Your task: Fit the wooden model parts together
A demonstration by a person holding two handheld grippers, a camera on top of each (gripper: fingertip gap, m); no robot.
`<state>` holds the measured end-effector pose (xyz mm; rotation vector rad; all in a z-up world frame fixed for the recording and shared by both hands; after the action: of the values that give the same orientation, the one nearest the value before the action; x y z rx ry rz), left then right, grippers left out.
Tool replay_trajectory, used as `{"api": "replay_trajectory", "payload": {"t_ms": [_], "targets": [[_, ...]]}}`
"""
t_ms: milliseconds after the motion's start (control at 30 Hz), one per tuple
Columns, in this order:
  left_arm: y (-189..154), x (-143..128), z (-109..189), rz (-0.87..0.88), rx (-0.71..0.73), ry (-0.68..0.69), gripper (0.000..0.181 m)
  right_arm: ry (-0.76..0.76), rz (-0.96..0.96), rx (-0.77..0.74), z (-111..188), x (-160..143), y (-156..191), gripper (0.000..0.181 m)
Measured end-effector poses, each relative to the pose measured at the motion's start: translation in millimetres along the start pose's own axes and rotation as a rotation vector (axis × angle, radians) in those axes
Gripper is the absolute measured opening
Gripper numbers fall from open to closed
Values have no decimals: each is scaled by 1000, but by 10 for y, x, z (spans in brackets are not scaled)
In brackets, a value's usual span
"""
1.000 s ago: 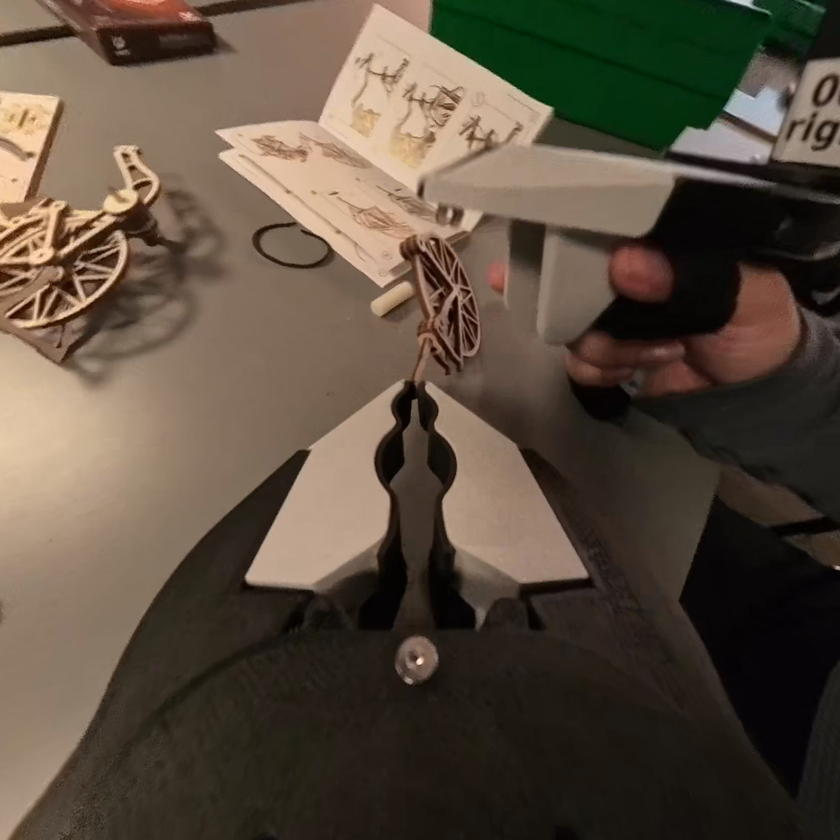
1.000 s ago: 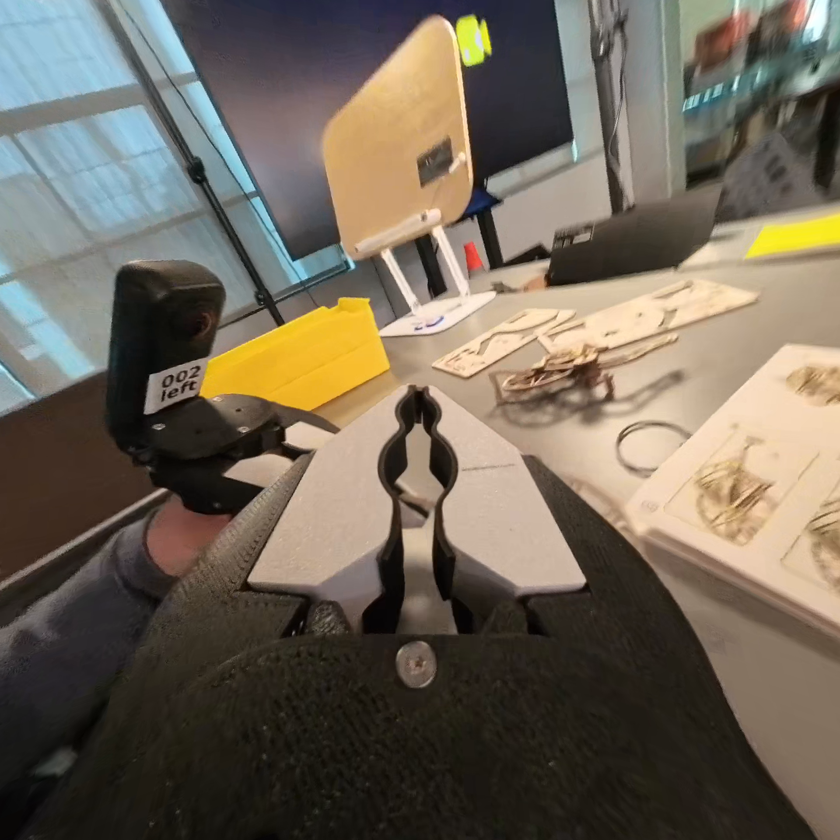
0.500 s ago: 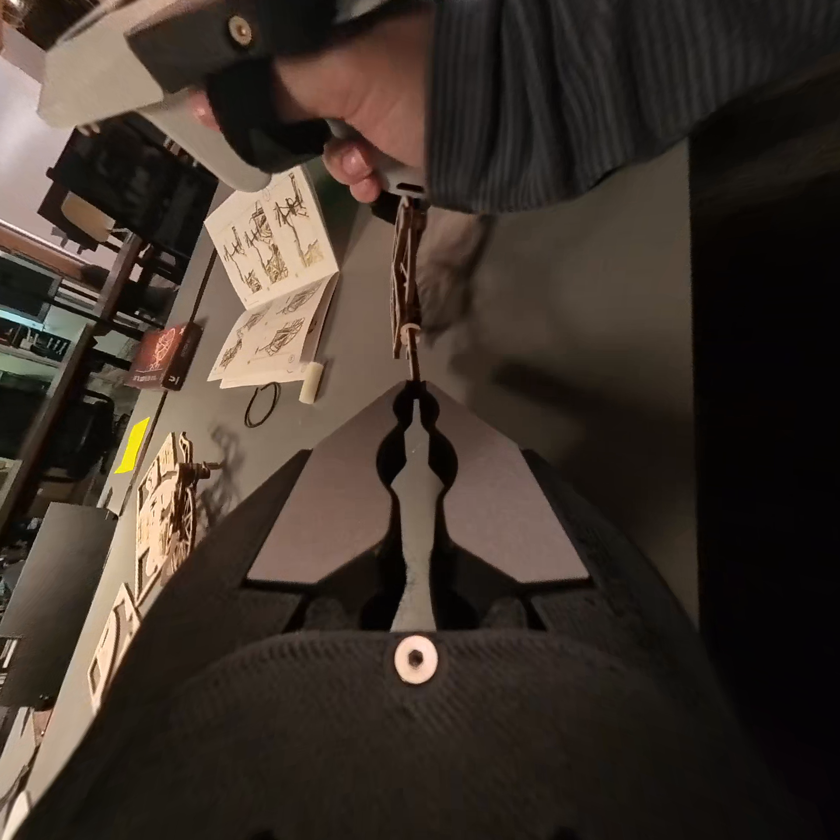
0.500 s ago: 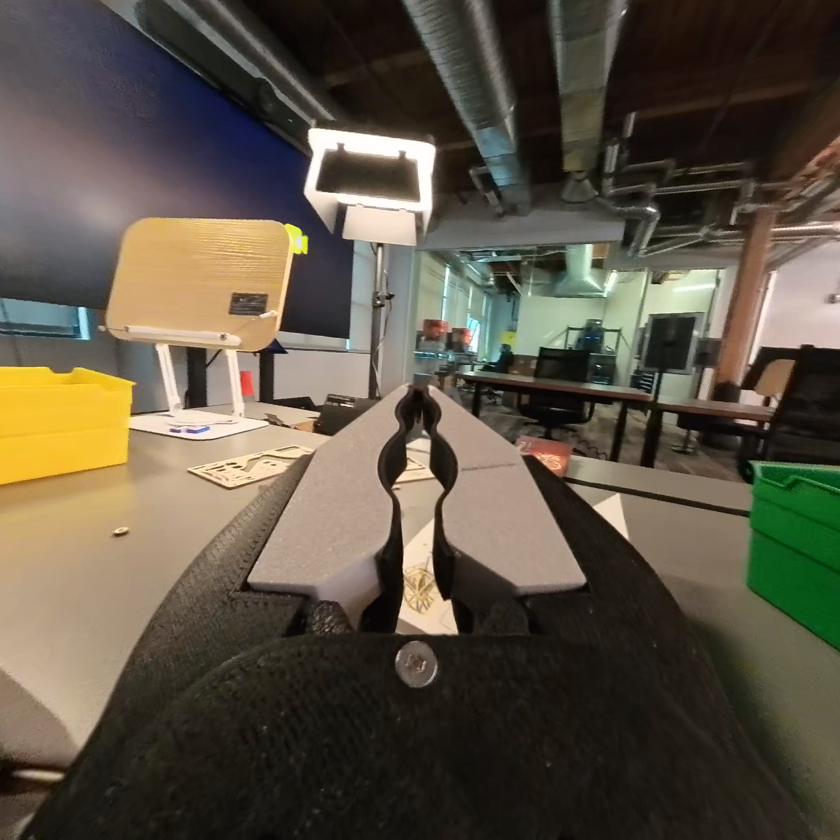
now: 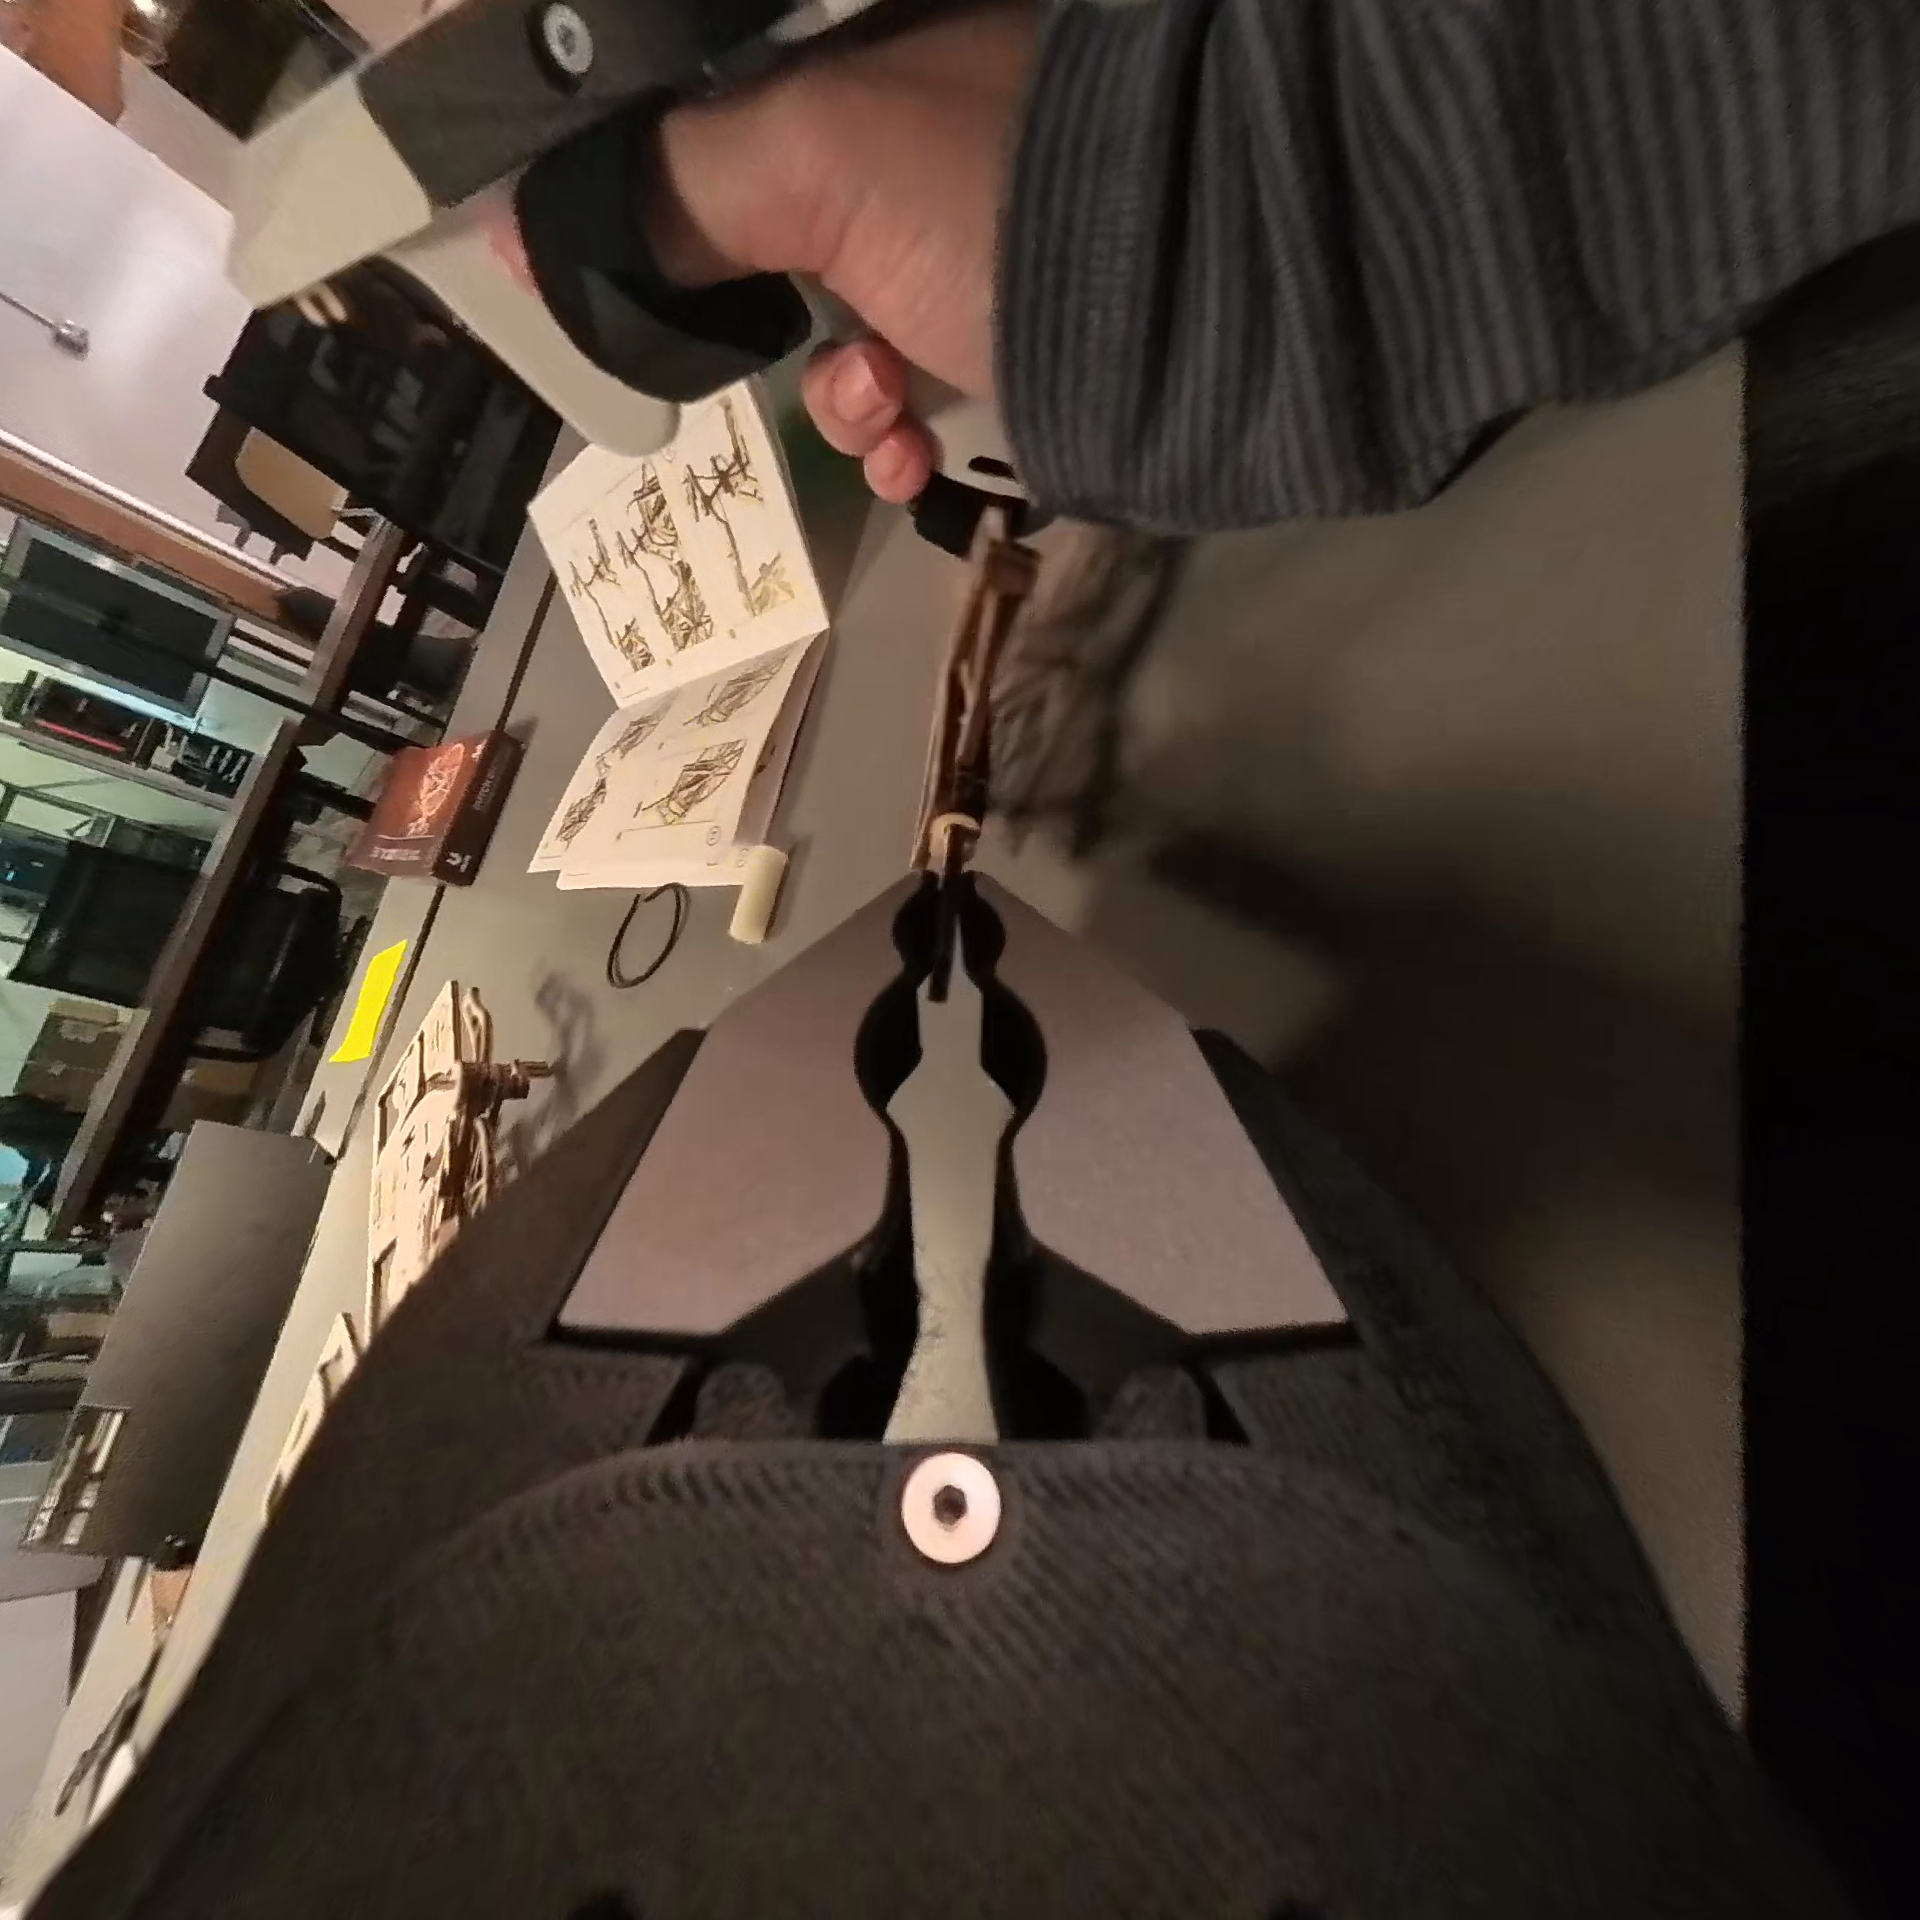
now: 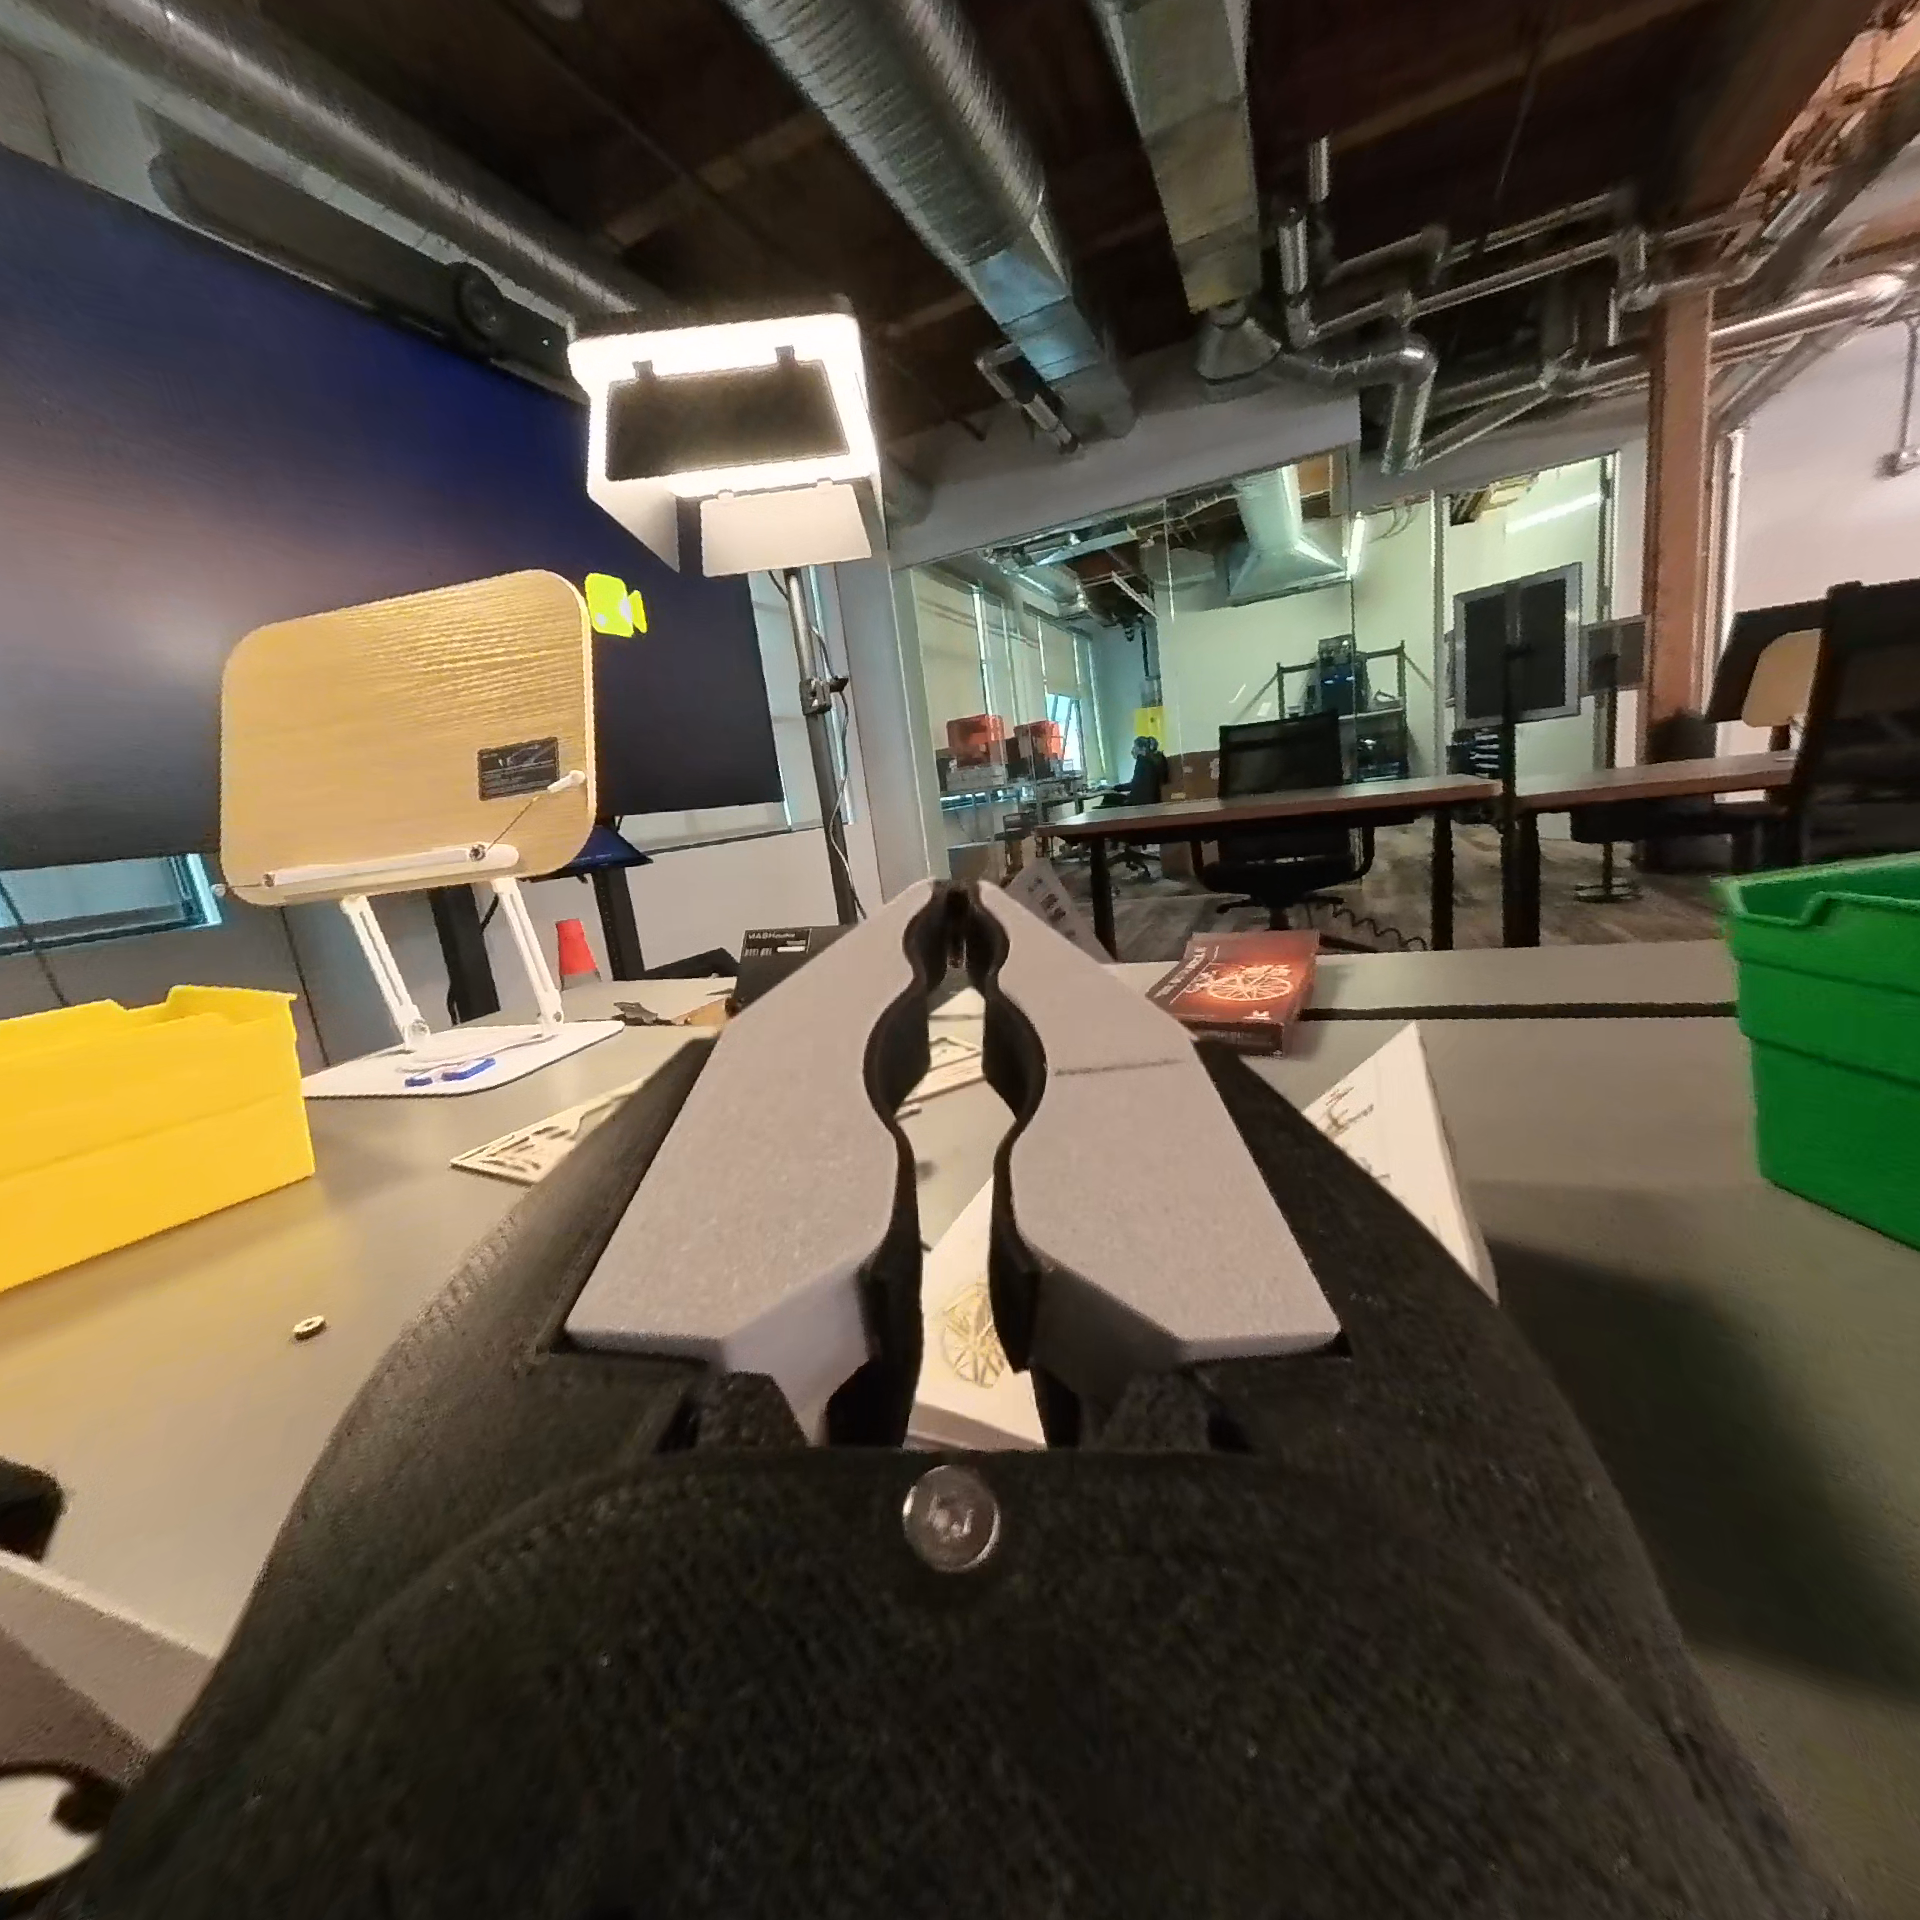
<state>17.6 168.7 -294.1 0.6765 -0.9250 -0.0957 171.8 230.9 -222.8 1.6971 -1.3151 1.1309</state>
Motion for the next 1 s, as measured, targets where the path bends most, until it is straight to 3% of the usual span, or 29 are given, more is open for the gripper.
{"api": "replay_trajectory", "payload": {"t_ms": [333,433,567,633,800,1000], "targets": [[131,-3,30,119,73,25,0,33,114,23,-7,44,91,0],[265,25,31,324,79,8,0,80,35,132,66,145,243,0],[455,-10,-28,689,-10,-38,0,332,-296,428,167,71,582,0],[537,-49,-62,811,-27,-42,0,429,-383,481,197,-35,681,0],[591,-104,-134,916,-43,-10,0,587,-458,420,158,-337,714,0],[597,-122,-158,937,-51,3,0,642,-492,395,98,-465,693,0]]}}
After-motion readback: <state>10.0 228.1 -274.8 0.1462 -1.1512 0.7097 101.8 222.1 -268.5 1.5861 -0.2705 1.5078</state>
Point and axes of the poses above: each gripper's, where its closed fingertips meet, z back along the fingers, x out of its top, y = z × x across the jaws, the point moved 7 cm from there along z, back along the fingers, and after that the axes turned 7 degrees about z, right-handed, at the moved point
